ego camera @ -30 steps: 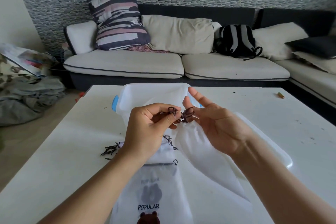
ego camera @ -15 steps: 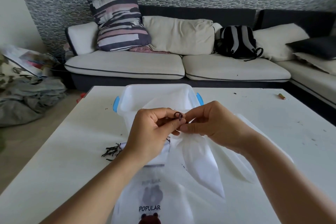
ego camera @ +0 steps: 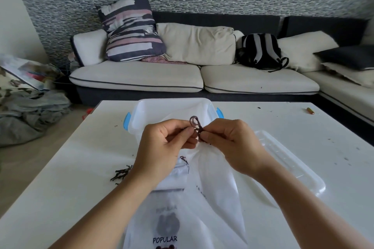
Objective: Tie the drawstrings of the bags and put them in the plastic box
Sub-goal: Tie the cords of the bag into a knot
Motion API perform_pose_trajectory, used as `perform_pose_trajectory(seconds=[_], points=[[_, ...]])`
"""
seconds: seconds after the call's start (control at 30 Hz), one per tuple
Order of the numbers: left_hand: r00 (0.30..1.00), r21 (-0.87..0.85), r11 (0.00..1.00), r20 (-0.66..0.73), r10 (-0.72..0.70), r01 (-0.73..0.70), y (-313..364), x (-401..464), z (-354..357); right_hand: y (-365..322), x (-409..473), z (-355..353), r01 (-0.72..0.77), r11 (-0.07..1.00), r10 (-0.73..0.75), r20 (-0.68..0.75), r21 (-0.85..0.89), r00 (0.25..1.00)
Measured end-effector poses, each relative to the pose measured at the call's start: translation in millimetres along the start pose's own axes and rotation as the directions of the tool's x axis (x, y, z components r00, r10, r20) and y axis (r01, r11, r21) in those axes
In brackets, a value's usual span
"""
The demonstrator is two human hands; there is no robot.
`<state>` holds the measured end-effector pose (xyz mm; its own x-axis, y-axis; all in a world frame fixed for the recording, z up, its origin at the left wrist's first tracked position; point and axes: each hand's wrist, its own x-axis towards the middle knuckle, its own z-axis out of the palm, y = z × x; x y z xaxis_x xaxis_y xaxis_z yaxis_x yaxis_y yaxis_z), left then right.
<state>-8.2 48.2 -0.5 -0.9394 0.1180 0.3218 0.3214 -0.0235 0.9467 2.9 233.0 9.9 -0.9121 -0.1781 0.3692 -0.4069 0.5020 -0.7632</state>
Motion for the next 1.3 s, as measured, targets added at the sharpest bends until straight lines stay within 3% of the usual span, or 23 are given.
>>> perform_pose_trajectory(seconds=[0.17, 0.27, 0.4, 0.57, 0.7, 0.9, 1.0, 1.13, 1.3], points=[[0.987, 0.244, 0.961, -0.059, 0.148, -0.129, -7, 0, 1, -6, 2, 14, -0.005, 0.999, 0.009, -0.109, 0.039, 0.994], [0.978, 0.367, 0.913, -0.029, 0.205, -0.18, -9, -1, 0, -5, 5, 18, -0.068, 0.979, 0.099, -0.156, 0.19, 0.983], [0.972, 0.41, 0.886, -0.002, 0.236, -0.215, -10, -1, -4, -6, 6, 17, -0.157, 0.945, 0.175, -0.038, 0.287, 0.984], [0.925, 0.52, 0.785, 0.028, 0.379, -0.337, -13, 2, -9, -7, 5, 22, -0.206, 0.943, 0.189, 0.09, 0.261, 0.978], [0.955, 0.415, 0.868, 0.007, 0.295, -0.271, -11, 3, -12, -7, 5, 21, -0.222, 0.911, 0.202, 0.093, 0.348, 0.975], [0.998, 0.19, 0.982, 0.06, 0.0, -0.011, -3, 0, -13, -8, 5, 19, -0.236, 0.922, 0.219, 0.088, 0.308, 0.972], [1.0, 0.165, 0.986, 0.0, 0.0, 0.0, 0, -2, -12, -10, 4, 20, -0.216, 0.94, 0.197, 0.098, 0.264, 0.976], [0.995, 0.272, 0.958, 0.004, 0.097, -0.094, 1, -6, -10, -12, 3, 20, -0.186, 0.958, 0.17, 0.089, 0.218, 0.981], [0.996, 0.168, 0.985, 0.092, 0.016, -0.032, 8, -11, -7, -12, 3, 14, -0.198, 0.954, 0.189, 0.063, 0.226, 0.98]])
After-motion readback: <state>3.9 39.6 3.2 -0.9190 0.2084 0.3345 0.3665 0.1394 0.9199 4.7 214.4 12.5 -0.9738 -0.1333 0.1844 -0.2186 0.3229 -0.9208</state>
